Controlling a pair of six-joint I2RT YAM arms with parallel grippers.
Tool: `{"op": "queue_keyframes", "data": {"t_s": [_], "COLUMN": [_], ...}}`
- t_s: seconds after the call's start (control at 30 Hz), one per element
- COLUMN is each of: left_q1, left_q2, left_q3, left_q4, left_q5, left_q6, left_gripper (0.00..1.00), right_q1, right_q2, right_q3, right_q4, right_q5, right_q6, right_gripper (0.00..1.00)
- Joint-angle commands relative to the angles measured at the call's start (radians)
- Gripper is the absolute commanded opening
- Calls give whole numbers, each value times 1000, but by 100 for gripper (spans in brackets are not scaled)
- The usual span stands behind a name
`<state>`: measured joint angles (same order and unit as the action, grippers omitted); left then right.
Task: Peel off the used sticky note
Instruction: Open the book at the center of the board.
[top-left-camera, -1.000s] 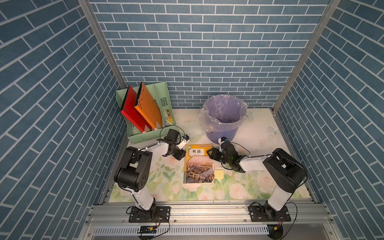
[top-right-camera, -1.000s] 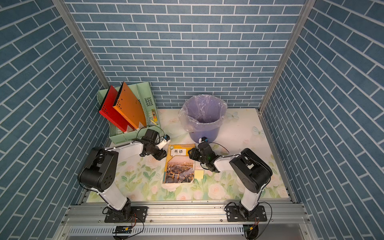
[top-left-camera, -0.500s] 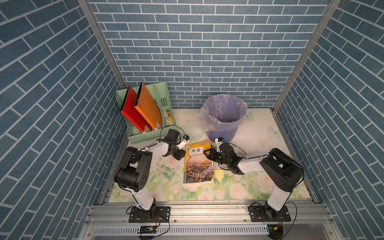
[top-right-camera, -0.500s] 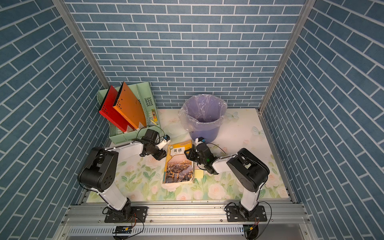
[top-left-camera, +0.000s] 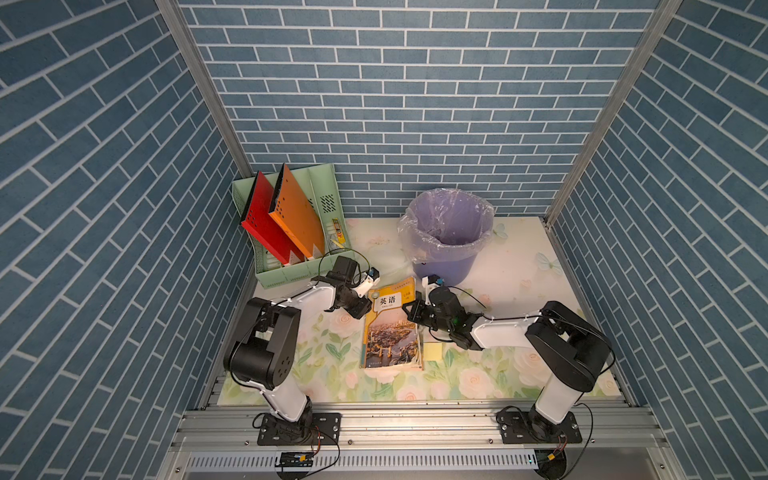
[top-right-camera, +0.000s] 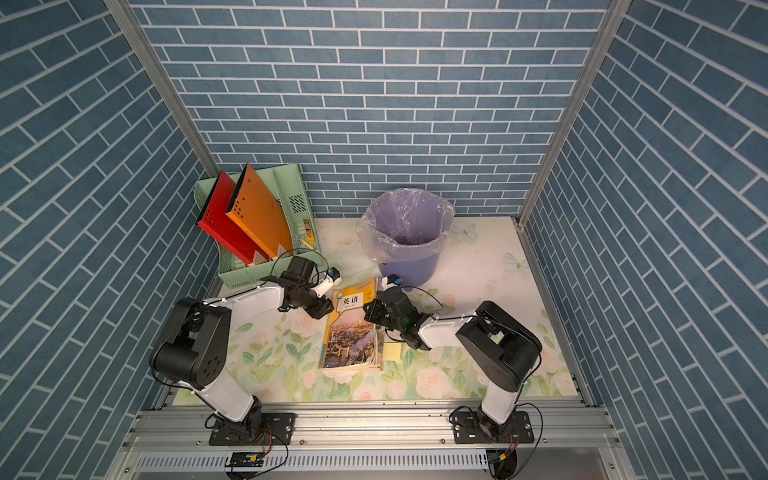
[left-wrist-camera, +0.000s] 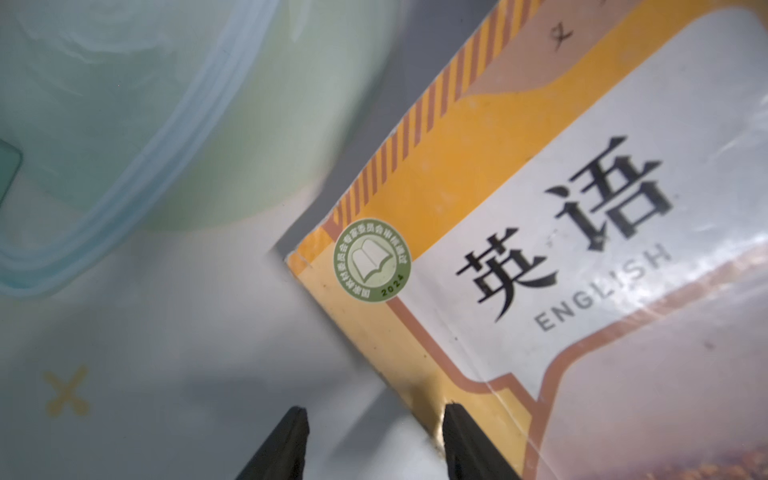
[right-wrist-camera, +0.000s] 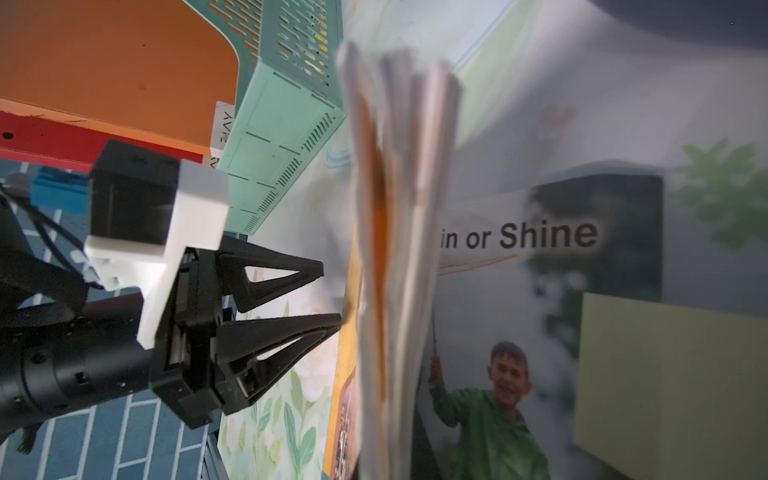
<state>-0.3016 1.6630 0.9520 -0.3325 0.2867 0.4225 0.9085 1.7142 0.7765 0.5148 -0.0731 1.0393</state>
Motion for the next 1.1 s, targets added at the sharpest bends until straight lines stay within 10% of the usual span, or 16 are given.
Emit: {"op": "queue_keyframes", "data": {"t_s": [0.0,0.47,0.83,1.07], "left_q1": [-1,366,497,623], "left_q2": [-66,-246,-265,-230], "left_q3": [54,143,118,140], "left_q4": [-65,-345,-367,-387], "left_q5": [76,269,357,356], "left_q6": [9,190,212,287], "left_gripper": [60,68,68,68], "right_q1": [54,155,277,295], "right_q2": [-72,-82,611,812], "right_q3": [89,498,1348,1554], "right_q4": [-323,-1285,-1842,-1848], "right_q5": [171,596,800,738], "right_q6": [-33,-47,-197,-213], "right_gripper": [0,0,0,0]}}
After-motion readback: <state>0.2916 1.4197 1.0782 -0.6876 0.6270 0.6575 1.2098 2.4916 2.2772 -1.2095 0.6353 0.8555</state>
